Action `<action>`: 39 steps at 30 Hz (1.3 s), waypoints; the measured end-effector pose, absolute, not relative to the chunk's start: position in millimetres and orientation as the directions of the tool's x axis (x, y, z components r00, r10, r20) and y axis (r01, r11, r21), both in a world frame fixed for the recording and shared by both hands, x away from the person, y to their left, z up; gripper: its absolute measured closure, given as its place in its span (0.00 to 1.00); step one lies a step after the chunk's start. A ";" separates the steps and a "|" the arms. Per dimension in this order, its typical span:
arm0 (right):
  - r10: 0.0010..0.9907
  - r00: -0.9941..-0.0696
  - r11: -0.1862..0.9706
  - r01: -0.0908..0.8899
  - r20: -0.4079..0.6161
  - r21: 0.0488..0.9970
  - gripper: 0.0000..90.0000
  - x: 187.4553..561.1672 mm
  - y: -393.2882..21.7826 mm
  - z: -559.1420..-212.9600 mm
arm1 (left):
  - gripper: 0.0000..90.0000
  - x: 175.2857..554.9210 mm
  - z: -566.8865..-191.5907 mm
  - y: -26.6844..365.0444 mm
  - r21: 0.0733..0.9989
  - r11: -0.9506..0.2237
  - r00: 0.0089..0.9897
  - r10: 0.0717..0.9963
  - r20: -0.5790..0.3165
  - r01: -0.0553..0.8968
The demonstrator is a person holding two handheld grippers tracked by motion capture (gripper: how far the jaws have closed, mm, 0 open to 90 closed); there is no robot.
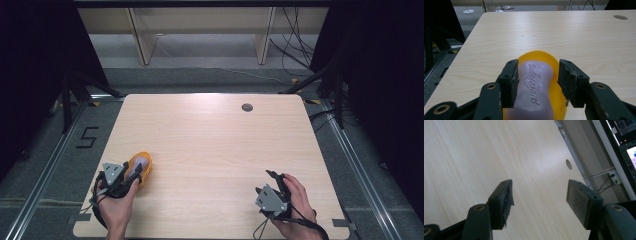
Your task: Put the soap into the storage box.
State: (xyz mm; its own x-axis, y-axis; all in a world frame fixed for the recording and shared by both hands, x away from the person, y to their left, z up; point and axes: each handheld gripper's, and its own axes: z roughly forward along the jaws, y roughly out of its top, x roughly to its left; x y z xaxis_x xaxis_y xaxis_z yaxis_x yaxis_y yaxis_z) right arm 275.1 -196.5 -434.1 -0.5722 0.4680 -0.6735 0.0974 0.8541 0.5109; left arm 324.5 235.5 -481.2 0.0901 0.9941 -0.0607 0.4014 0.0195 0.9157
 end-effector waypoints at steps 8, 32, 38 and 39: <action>0.473 -0.574 0.852 0.104 -0.669 0.513 0.42 275.6 -197.1 -434.7 | 0.50 316.9 -473.2 229.5 0.936 0.045 0.108 0.990 -0.088 0.348; 0.480 -0.579 0.848 0.112 -0.660 0.518 0.41 277.8 -203.2 -435.4 | 0.46 298.0 -479.2 142.2 0.919 -0.101 0.455 0.886 -0.091 0.381; 0.505 -0.572 0.834 0.131 -0.646 0.536 0.40 277.4 -205.4 -436.3 | 0.45 296.3 -479.4 116.7 0.909 -0.154 0.530 0.844 -0.083 0.387; 0.505 -0.572 0.834 0.131 -0.646 0.536 0.40 277.4 -205.4 -436.3 | 0.45 296.3 -479.6 112.6 0.907 -0.166 0.543 0.836 -0.079 0.387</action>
State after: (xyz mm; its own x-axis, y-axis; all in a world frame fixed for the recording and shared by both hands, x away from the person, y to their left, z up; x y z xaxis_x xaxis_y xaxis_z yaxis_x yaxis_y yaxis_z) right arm 277.4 -205.4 -436.3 -0.5719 0.5052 -0.6463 0.1308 0.8339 0.5362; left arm 296.3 112.6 -479.6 0.5432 0.8359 -0.0792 0.3869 -0.1655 0.9071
